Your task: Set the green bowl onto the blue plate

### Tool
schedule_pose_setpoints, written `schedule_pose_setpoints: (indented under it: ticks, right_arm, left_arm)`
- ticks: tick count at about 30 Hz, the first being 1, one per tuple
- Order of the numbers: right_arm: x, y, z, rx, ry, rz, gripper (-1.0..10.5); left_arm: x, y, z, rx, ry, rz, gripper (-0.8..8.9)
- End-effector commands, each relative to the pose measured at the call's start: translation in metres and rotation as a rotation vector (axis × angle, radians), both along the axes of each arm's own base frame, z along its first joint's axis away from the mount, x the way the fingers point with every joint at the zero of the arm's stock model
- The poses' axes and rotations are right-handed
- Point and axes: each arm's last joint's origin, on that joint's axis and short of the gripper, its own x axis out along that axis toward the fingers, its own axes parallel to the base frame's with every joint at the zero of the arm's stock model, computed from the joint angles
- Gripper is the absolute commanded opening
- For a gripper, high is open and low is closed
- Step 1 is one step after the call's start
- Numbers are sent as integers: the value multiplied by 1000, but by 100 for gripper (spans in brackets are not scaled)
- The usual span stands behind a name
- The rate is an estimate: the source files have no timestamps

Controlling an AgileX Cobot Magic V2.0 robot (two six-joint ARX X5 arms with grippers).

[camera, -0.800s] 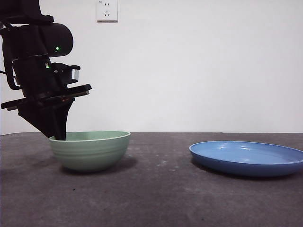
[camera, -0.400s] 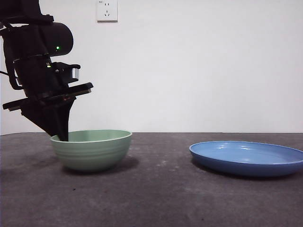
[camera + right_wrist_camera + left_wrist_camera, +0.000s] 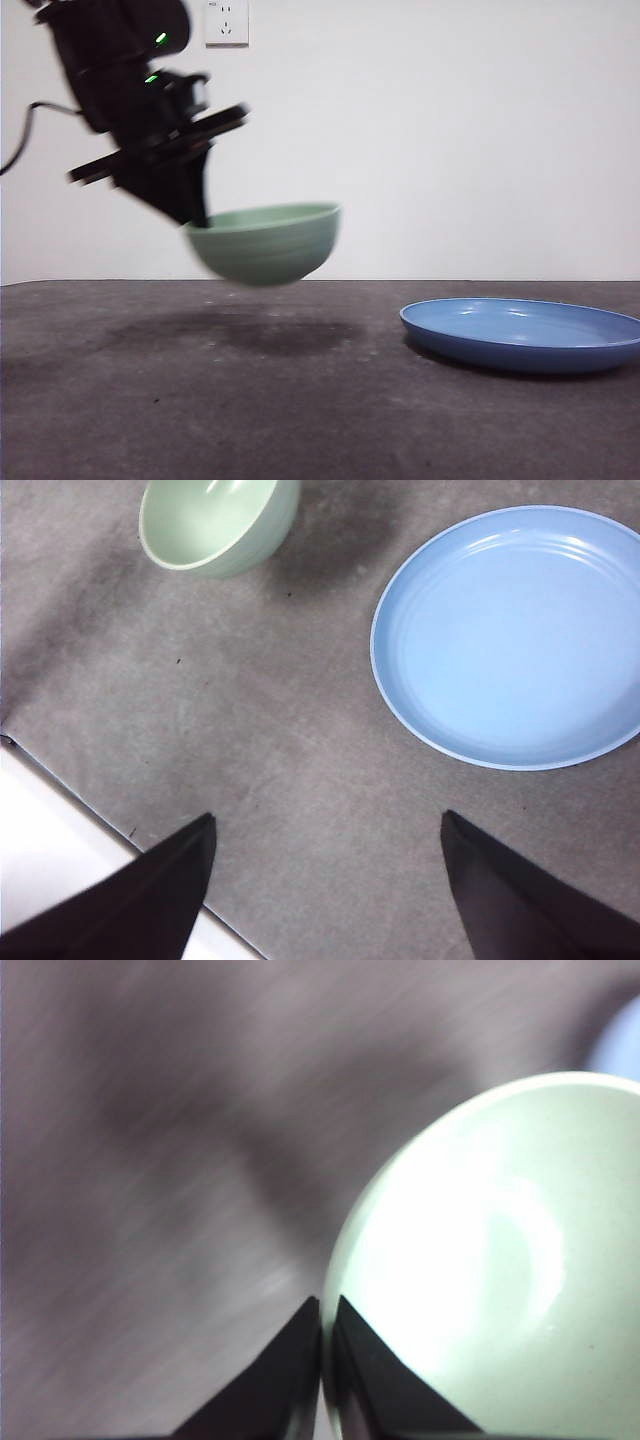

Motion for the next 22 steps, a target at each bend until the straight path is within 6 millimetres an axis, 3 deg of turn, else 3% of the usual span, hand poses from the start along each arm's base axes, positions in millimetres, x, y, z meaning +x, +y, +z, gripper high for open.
schedule_pose_setpoints:
  ticks: [1,12,22]
  right_arm:
    - [1,1,6,6,-24,2,361]
    - [-1,0,7,19,-14,-15,361]
    - [-12,-1,12,36,-54,-33,361]
  left_arm:
    - [-1,-22,13,-42,-45,-42,15]
    - [13,-96,17,-97,-73,-145,16]
    - [35,-166,-11,-70,-25,-237,16]
